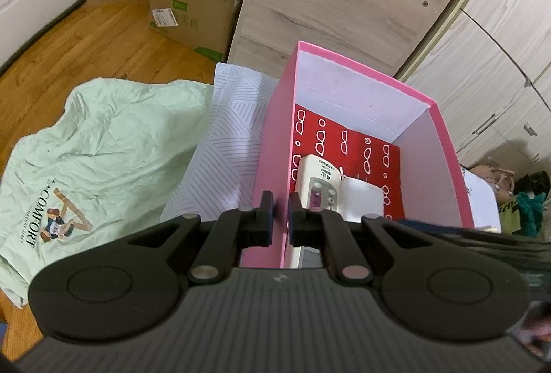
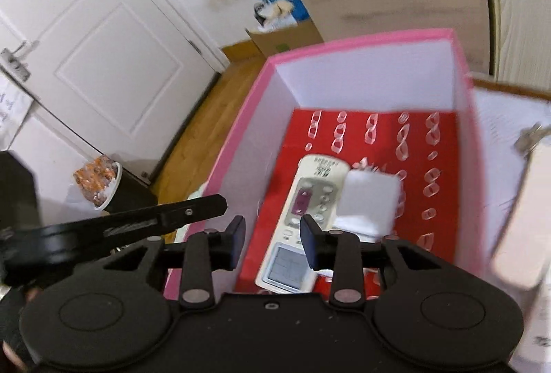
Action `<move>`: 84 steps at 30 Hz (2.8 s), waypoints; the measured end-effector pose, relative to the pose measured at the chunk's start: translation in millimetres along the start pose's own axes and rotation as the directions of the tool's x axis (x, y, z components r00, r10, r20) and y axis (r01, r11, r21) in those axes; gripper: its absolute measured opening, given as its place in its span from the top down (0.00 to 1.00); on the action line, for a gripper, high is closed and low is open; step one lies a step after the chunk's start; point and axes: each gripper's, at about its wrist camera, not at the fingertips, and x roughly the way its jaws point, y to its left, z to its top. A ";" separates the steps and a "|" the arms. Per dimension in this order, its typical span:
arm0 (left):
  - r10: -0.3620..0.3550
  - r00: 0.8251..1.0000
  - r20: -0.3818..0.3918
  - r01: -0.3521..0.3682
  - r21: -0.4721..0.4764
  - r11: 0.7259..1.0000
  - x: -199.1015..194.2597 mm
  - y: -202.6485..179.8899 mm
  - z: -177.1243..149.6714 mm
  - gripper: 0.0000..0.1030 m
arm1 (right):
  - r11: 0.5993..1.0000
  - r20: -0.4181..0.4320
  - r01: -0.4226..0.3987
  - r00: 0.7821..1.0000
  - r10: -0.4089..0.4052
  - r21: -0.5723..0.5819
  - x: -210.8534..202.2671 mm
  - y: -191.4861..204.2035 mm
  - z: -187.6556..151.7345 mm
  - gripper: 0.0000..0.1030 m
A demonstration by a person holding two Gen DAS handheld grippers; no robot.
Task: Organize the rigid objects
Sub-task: 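Carry the white remote into the box and lay it beside the chargers, then move the right tool back over the remaining remotes on the table, then lower the right gripper and grasp the white gray-screen remote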
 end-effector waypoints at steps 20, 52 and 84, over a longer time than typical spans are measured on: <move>0.094 0.996 0.000 -0.094 0.069 0.993 -1.5 -22.7 -1.4 0.93 | 0.959 0.077 0.277 0.959 -0.273 -0.052 -108.3 -100.3 -33.6 0.57; 0.134 0.991 0.007 -0.134 0.088 0.987 2.5 -31.7 -4.9 0.93 | 0.876 -0.103 0.480 0.875 -0.474 0.048 -26.8 -164.4 -43.6 0.30; 0.131 0.991 -0.003 -0.130 0.079 0.988 4.5 -26.8 -5.9 0.93 | 0.883 0.129 0.459 0.885 -0.446 -0.099 -90.7 -88.9 -51.1 0.39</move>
